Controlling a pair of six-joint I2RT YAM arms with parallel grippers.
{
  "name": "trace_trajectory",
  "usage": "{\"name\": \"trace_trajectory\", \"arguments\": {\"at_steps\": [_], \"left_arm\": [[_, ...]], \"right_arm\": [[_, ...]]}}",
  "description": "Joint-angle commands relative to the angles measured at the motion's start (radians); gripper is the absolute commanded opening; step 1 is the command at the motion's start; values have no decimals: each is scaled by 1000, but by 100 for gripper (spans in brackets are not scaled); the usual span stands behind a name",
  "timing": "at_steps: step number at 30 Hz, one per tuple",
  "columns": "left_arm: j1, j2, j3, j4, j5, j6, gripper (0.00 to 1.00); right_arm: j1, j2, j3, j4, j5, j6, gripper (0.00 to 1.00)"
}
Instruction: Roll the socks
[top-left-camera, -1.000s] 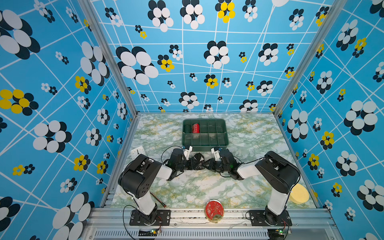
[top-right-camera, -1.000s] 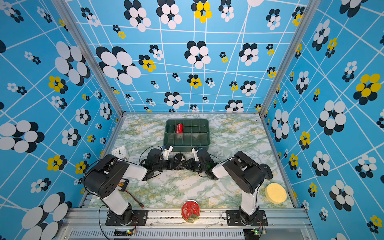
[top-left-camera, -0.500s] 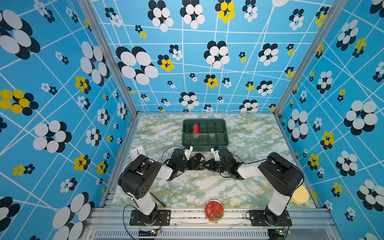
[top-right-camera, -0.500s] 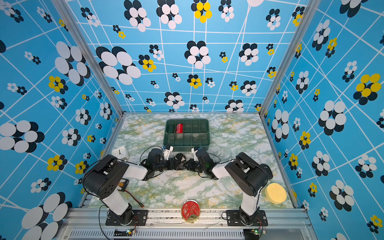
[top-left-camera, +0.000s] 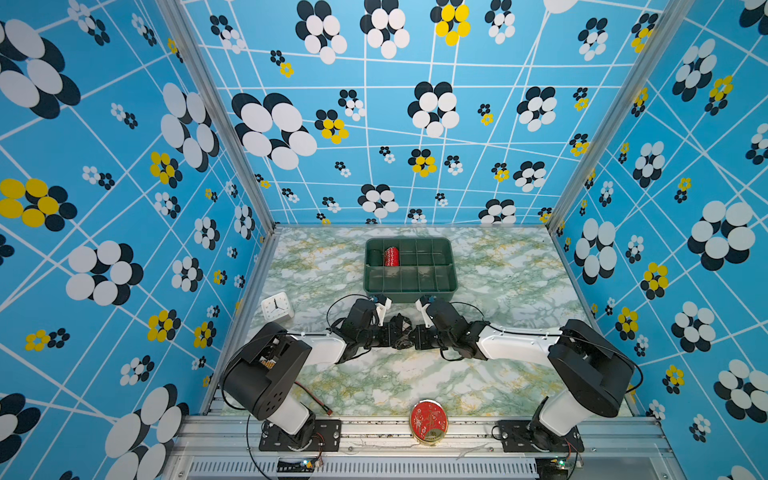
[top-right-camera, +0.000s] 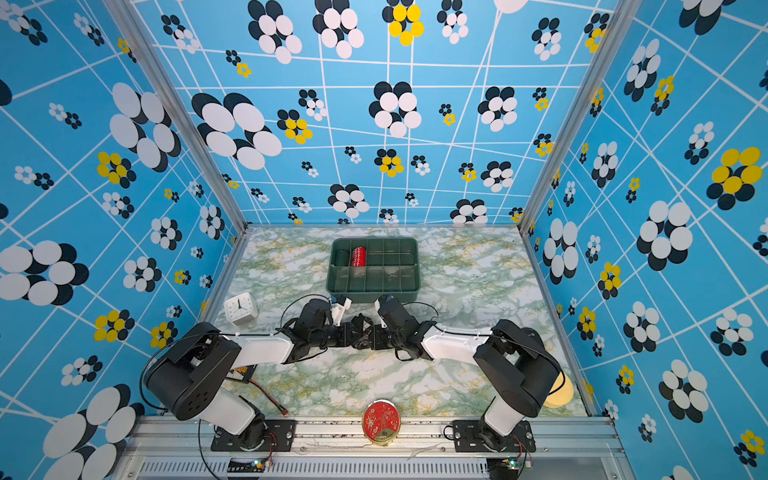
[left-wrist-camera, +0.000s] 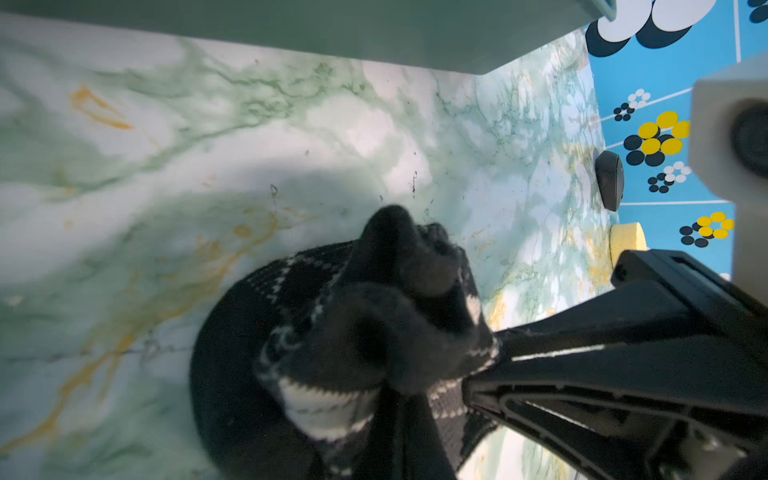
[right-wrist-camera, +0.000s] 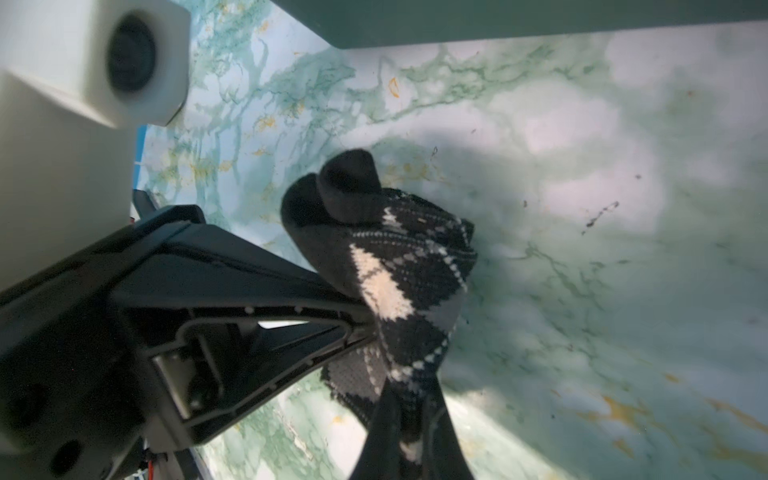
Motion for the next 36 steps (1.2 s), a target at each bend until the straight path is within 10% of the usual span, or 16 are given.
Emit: {"name": "trace_trajectory", "arguments": {"at_steps": [1,17,36], "left_arm": [[-1,20,-25,-237,-99,29,0],[-18,55,-13,-314,-147,39,0],[18,75,-105,-158,-64,22,0]], "right_arm": [[12,-39,39,-100,55,-52,0],[51,-15,102,-169,60,-89,2],[-10,-105,14,-27,-74,8,29]]}}
